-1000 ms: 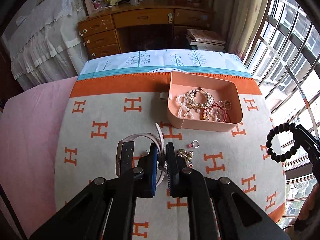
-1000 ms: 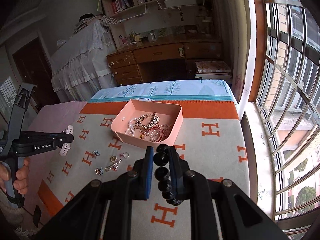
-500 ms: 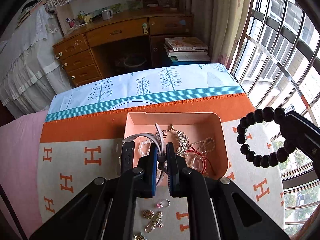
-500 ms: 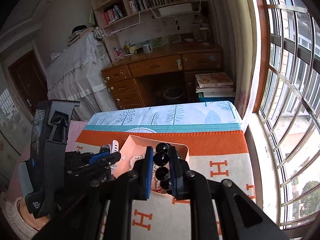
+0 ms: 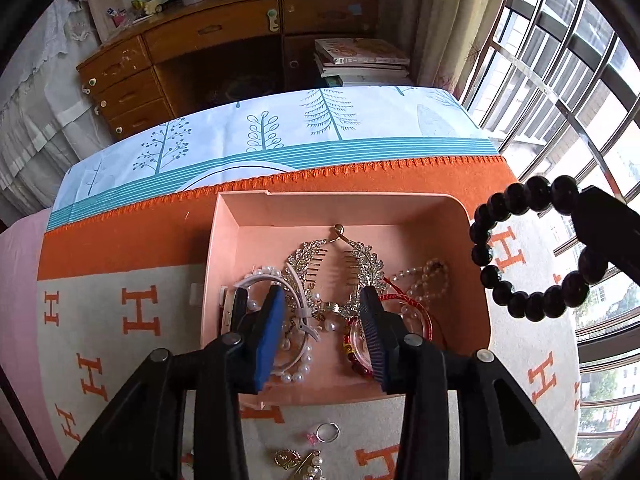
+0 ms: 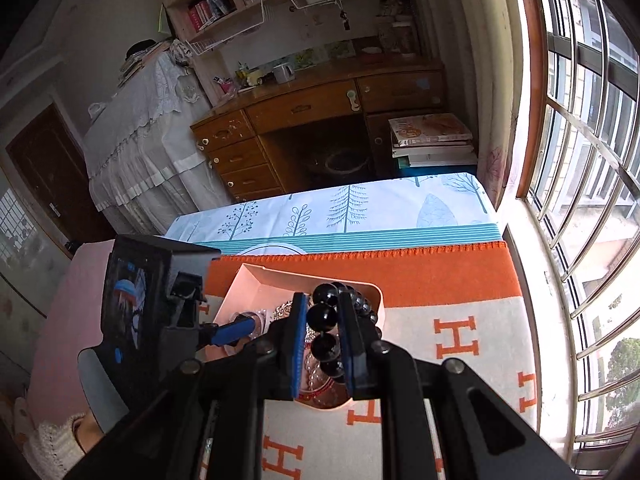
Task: Organize jewelry
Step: 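Lower the watch into the pink box with the left gripper while the right gripper drops the bracelet in, then withdraw both grippers from the box and move the left gripper toward the blue flower brooch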
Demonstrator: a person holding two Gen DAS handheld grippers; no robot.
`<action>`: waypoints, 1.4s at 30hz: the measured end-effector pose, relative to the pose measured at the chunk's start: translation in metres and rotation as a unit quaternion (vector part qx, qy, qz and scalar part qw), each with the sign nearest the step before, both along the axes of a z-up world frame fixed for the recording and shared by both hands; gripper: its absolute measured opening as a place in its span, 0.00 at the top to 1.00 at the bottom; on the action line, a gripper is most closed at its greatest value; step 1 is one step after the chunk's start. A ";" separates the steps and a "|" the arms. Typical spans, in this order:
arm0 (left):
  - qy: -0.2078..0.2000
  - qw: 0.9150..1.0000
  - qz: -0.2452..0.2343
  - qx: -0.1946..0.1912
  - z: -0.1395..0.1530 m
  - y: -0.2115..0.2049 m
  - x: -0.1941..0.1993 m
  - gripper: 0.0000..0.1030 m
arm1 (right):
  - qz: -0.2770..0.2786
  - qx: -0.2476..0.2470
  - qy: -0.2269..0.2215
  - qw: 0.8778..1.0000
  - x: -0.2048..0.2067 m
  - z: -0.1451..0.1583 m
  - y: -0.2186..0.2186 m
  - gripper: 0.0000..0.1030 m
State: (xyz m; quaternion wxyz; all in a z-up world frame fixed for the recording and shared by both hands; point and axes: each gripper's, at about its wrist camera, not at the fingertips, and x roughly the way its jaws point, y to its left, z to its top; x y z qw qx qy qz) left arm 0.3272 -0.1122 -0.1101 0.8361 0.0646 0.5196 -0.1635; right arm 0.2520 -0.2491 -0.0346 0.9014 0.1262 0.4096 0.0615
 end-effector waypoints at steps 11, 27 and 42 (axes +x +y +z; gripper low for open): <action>-0.078 0.995 0.043 -0.051 0.064 0.074 -0.036 0.32 | 0.047 0.010 0.011 0.999 0.016 -0.007 0.036 0.85; -0.057 0.995 0.070 -0.041 0.055 0.117 -0.078 0.31 | 0.016 -0.072 0.071 0.995 -0.001 -0.035 0.027 0.84; -0.080 0.996 0.042 -0.026 0.076 0.128 -0.145 0.30 | 0.083 -0.060 0.047 0.994 -0.089 -0.007 0.067 0.84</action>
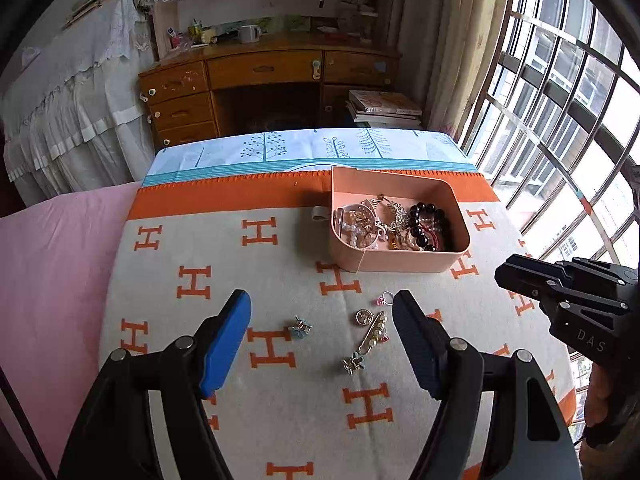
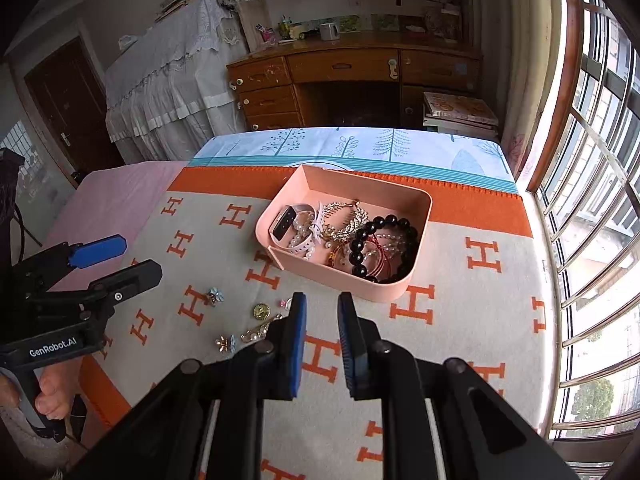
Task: Organize jewelry
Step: 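Withdraw both grippers from the box and move the left gripper toward the blue flower brooch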
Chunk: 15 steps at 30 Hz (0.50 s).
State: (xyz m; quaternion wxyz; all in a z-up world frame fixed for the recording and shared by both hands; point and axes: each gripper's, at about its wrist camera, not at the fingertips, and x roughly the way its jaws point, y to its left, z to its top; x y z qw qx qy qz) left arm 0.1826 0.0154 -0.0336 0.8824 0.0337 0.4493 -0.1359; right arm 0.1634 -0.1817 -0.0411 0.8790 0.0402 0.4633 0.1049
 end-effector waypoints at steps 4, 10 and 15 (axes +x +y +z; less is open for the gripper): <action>0.004 1.000 0.004 0.001 -0.003 0.011 -0.010 0.30 | 0.017 0.003 0.000 1.000 -0.015 -0.001 0.015 0.84; 0.007 1.000 0.006 0.013 -0.020 0.028 -0.017 0.30 | 0.044 0.009 -0.002 0.999 -0.030 -0.010 0.039 0.84; 0.023 1.000 0.000 0.017 -0.045 0.041 -0.011 0.30 | 0.081 0.002 -0.006 0.997 -0.035 -0.034 0.057 0.84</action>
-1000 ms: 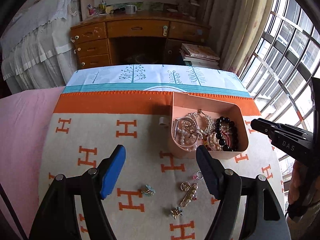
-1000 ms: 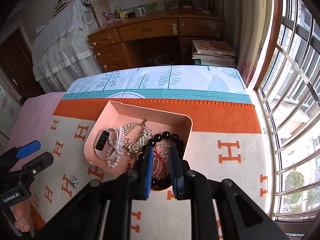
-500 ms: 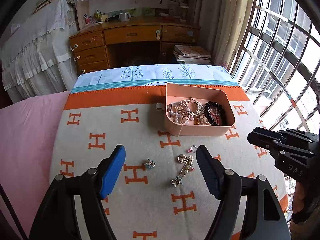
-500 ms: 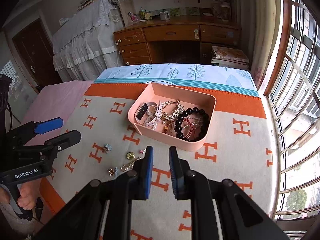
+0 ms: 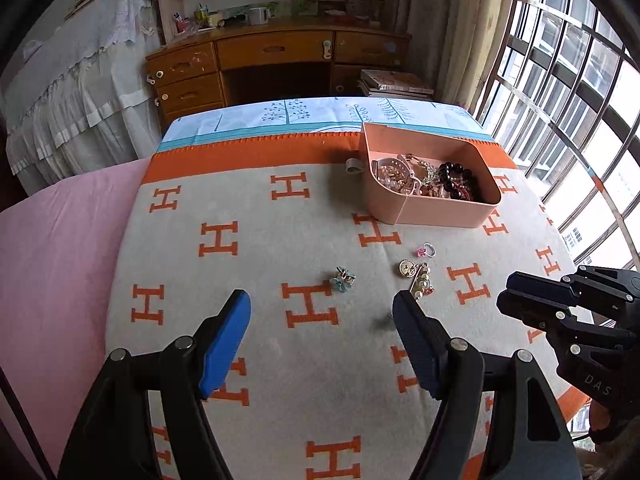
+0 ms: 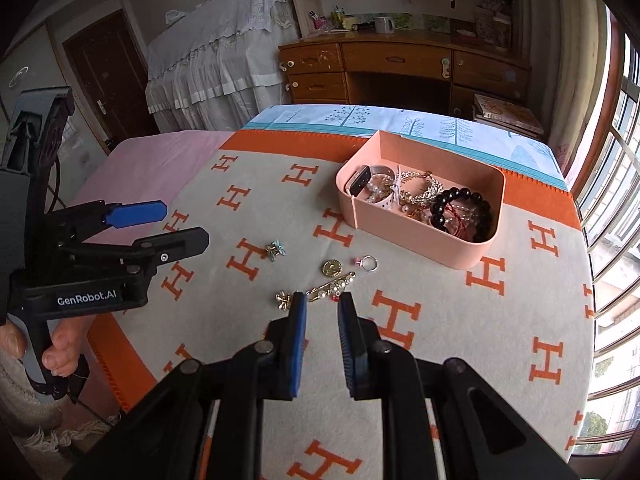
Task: Organize jewelry
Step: 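Withdraw both grippers from the box and move the left gripper toward the blue flower brooch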
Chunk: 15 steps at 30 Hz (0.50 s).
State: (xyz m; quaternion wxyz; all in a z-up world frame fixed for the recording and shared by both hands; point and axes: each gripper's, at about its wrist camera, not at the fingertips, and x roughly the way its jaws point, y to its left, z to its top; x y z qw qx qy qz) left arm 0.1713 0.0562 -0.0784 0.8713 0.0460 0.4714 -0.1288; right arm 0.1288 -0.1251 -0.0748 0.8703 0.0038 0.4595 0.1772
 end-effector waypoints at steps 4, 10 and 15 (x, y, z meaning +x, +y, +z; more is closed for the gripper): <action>0.014 1.000 -0.010 0.006 -0.022 0.005 0.012 0.30 | 0.036 -0.018 -0.003 0.999 0.004 -0.027 0.013 0.84; 0.032 0.999 -0.027 0.011 -0.048 0.006 0.028 0.30 | 0.090 -0.035 0.022 0.995 0.019 -0.060 0.031 0.84; 0.038 0.998 -0.039 0.017 -0.061 0.003 0.036 0.30 | 0.136 -0.056 0.018 0.989 0.023 -0.069 0.044 0.84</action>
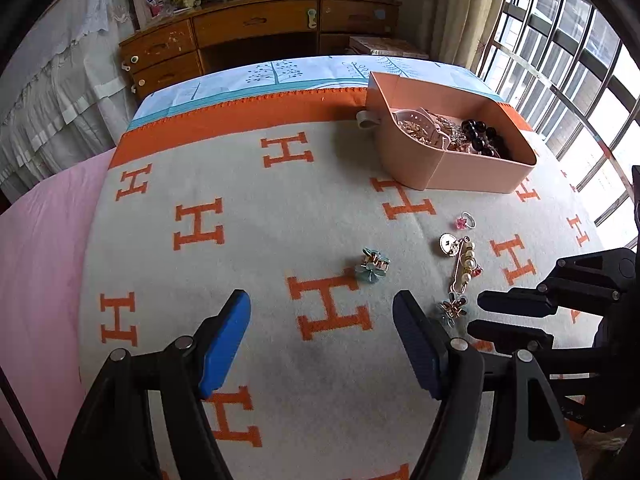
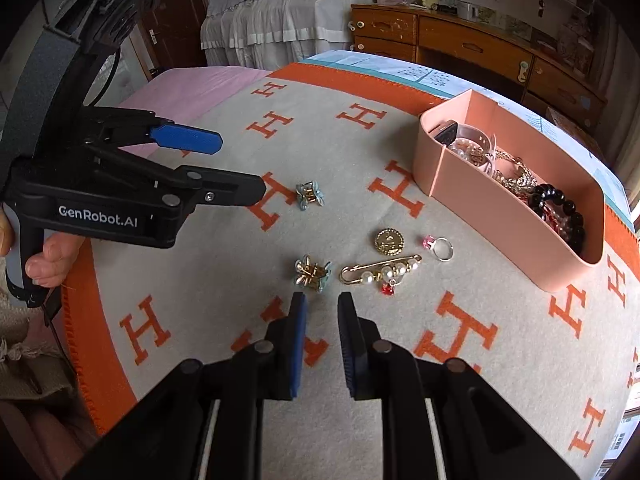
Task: Organize jewelry
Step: 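Withdraw both grippers from the box and move the left gripper toward the blue flower brooch, then grasp the blue flower brooch with the left gripper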
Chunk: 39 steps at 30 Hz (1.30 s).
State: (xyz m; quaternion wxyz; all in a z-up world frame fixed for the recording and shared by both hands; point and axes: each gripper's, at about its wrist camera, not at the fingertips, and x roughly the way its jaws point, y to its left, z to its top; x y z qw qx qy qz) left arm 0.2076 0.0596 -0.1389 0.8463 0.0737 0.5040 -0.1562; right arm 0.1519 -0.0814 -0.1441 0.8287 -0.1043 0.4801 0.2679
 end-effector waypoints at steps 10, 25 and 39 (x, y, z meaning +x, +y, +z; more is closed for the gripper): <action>0.005 1.000 -0.012 0.003 -0.009 -0.009 0.007 0.30 | 0.052 -0.047 -0.045 0.997 0.003 -0.004 0.016 0.84; 0.001 1.000 -0.018 0.008 -0.016 -0.014 0.015 0.30 | 0.141 -0.043 -0.049 0.988 0.012 -0.009 0.029 0.75; 0.002 1.000 -0.025 0.001 -0.031 -0.029 0.030 0.59 | 0.093 0.036 -0.033 0.995 -0.002 -0.003 0.001 0.81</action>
